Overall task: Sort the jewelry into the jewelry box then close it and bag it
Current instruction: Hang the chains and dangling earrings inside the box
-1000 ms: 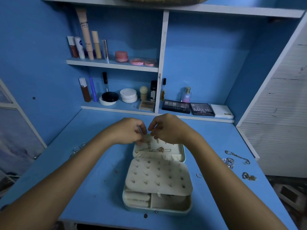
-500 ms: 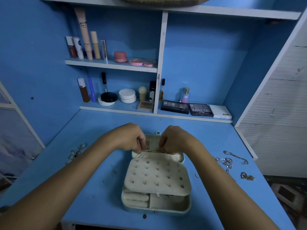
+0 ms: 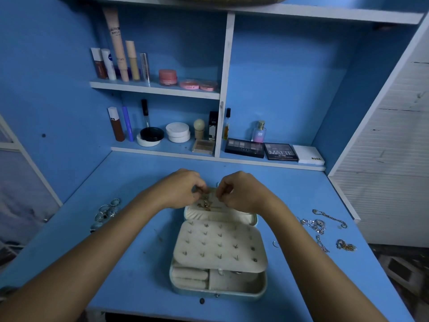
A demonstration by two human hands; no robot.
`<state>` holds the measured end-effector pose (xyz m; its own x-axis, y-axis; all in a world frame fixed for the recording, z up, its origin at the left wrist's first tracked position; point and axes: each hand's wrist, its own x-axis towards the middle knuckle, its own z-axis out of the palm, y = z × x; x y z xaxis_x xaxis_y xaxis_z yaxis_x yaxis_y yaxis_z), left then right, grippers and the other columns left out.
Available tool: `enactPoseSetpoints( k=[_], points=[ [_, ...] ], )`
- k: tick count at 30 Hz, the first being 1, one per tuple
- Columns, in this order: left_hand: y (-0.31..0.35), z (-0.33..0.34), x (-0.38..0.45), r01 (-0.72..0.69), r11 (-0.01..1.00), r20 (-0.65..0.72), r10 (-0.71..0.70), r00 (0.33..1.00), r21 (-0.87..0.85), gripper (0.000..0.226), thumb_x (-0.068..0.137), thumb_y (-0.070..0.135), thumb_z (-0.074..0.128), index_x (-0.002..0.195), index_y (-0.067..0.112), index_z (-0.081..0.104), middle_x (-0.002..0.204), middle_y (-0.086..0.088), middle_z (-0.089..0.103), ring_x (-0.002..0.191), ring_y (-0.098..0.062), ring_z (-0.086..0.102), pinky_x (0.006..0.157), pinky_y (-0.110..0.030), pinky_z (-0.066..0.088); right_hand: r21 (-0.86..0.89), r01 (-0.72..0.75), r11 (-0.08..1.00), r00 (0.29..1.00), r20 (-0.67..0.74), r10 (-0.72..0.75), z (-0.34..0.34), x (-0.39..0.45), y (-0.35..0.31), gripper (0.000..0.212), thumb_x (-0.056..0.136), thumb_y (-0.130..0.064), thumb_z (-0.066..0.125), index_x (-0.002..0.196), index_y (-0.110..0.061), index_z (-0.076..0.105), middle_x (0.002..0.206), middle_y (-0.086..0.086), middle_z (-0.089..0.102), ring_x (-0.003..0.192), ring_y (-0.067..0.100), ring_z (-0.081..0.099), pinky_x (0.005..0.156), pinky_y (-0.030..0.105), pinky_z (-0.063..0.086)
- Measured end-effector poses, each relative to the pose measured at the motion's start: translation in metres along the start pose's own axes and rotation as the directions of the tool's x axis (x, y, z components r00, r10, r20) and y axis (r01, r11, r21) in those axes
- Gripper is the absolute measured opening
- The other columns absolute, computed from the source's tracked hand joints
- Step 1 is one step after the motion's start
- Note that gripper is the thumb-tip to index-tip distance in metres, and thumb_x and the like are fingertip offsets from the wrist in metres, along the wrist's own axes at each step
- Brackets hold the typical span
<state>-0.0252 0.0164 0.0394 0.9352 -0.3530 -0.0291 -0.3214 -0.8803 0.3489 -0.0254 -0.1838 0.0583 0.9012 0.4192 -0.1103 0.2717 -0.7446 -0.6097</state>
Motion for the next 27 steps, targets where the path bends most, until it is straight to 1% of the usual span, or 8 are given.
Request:
enactPoseSetpoints(
  k=[5, 8, 11, 13, 16, 20, 24, 27],
  points=[
    [0.005, 0.004, 0.001, -0.012, 0.996, 0.079, 0.006, 0.997, 0.085, 0.023, 0.095, 0.021, 0.056, 0.108, 0.024, 0.075, 0.097, 0.003, 0.056, 0.093, -0.014, 0.051, 0.087, -0.038, 0.048, -0.107, -0.102, 0.989, 0.985, 0.128, 0.116, -0.004, -0.004, 0.010, 0.013, 0.086, -0.027, 0.064, 0.083, -0.033, 0.076, 0.094, -0.016, 0.069, 0.089, 0.006, 0.065, 0.073, 0.020, 0.052],
    [0.006, 0.005, 0.001, 0.009, 0.999, 0.053, -0.011, 0.999, 0.040, 0.021, 0.095, 0.025, 0.059, 0.107, 0.024, 0.076, 0.088, 0.013, 0.054, 0.091, -0.011, 0.053, 0.086, -0.033, 0.049, -0.087, -0.085, 0.993, 0.986, 0.138, 0.097, 0.000, -0.007, 0.010, 0.007, 0.086, -0.034, 0.070, 0.088, -0.032, 0.077, 0.094, -0.016, 0.070, 0.089, 0.008, 0.066, 0.080, 0.026, 0.058],
    [0.008, 0.006, 0.001, 0.032, 0.999, 0.016, -0.032, 0.999, 0.008, 0.019, 0.094, 0.034, 0.063, 0.096, 0.023, 0.078, 0.082, 0.014, 0.059, 0.086, -0.012, 0.060, 0.082, -0.034, 0.053, -0.075, -0.059, 0.995, 0.985, 0.160, 0.070, 0.004, -0.009, 0.008, 0.004, 0.087, -0.030, 0.074, 0.090, -0.030, 0.077, 0.087, -0.018, 0.068, 0.079, 0.003, 0.063, 0.062, 0.016, 0.052],
    [0.009, 0.007, 0.000, 0.041, 0.999, 0.012, -0.041, 0.999, -0.002, 0.014, 0.091, 0.035, 0.067, 0.093, 0.026, 0.077, 0.084, 0.013, 0.063, 0.086, -0.009, 0.061, 0.082, -0.034, 0.054, -0.080, -0.053, 0.995, 0.982, 0.179, 0.067, 0.005, -0.008, 0.007, 0.007, 0.089, -0.026, 0.073, 0.094, -0.028, 0.077, 0.085, -0.019, 0.066, 0.078, -0.001, 0.059, 0.060, 0.014, 0.046],
    [0.009, 0.008, -0.001, 0.030, 0.999, 0.025, -0.029, 0.999, -0.042, 0.007, 0.086, 0.032, 0.072, 0.089, 0.030, 0.078, 0.086, 0.015, 0.066, 0.085, -0.004, 0.062, 0.082, -0.033, 0.055, -0.093, -0.040, 0.995, 0.980, 0.191, 0.057, 0.005, -0.008, 0.005, 0.009, 0.090, -0.024, 0.072, 0.094, -0.030, 0.076, 0.084, -0.021, 0.063, 0.082, 0.000, 0.059, 0.064, 0.013, 0.044],
    [0.009, 0.003, -0.004, 0.036, 0.998, 0.114, -0.031, 0.993, -0.046, 0.013, 0.086, 0.025, 0.065, 0.084, 0.031, 0.077, 0.087, 0.016, 0.068, 0.085, -0.004, 0.062, 0.082, -0.033, 0.055, -0.064, -0.026, 0.998, 0.983, 0.178, 0.037, 0.001, -0.009, 0.006, 0.012, 0.088, -0.026, 0.071, 0.082, -0.036, 0.070, 0.086, -0.017, 0.064, 0.085, 0.005, 0.061, 0.069, 0.016, 0.045],
    [0.007, -0.003, -0.005, 0.059, 0.998, 0.203, -0.056, 0.978, -0.005, 0.021, 0.086, 0.020, 0.054, 0.081, 0.022, 0.074, 0.090, 0.016, 0.069, 0.086, -0.020, 0.066, 0.080, -0.042, 0.057, -0.035, -0.011, 0.999, 0.981, 0.193, 0.017, -0.002, -0.010, 0.007, 0.013, 0.089, -0.026, 0.071, 0.081, -0.037, 0.069, 0.088, -0.012, 0.066, 0.084, 0.006, 0.062, 0.076, 0.021, 0.050],
    [0.011, -0.002, -0.006, 0.024, 0.999, 0.160, -0.020, 0.987, -0.023, 0.026, 0.089, 0.012, 0.051, 0.092, 0.026, 0.072, 0.095, 0.019, 0.059, 0.091, -0.008, 0.058, 0.080, -0.026, 0.049, -0.033, -0.011, 0.999, 0.982, 0.187, 0.017, -0.002, -0.009, 0.007, 0.015, 0.088, -0.027, 0.072, 0.079, -0.039, 0.069, 0.088, -0.013, 0.067, 0.084, 0.006, 0.062, 0.075, 0.020, 0.049]
  ],
)
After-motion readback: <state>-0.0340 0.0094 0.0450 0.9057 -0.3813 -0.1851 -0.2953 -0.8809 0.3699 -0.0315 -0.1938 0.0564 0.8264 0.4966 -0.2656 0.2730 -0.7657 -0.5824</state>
